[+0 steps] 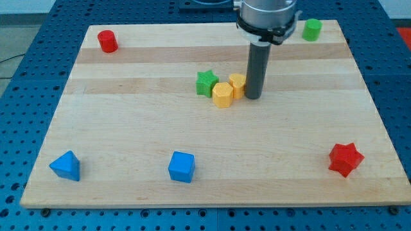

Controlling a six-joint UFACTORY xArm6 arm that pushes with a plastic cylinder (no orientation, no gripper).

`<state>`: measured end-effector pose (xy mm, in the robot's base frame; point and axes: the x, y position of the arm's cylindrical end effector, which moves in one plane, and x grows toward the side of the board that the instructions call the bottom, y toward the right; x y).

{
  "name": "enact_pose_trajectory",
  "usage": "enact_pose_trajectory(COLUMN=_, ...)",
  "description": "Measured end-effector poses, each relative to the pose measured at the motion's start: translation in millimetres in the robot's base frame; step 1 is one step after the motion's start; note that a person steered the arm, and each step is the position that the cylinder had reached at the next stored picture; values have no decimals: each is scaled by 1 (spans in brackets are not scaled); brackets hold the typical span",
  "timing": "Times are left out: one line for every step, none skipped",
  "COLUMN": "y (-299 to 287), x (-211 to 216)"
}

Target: Move the green circle into the yellow heart

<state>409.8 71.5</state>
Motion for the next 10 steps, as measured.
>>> enact_pose_trajectory(y=12, x=-15)
enact_pose_trajectory(y=-46, x=-13)
enact_pose_trajectory(y=47, x=-52)
enact_pose_trajectory(y=158, x=-105)
enact_pose_trajectory(y=202, x=-150)
enact_pose_trajectory(y=200, x=-190)
enact_pose_trajectory(y=127, x=-175)
enact_pose_trajectory(y=62, x=-123)
enact_pose_trajectory(y=19, x=-114)
enact_pose_trajectory(y=16, x=-145)
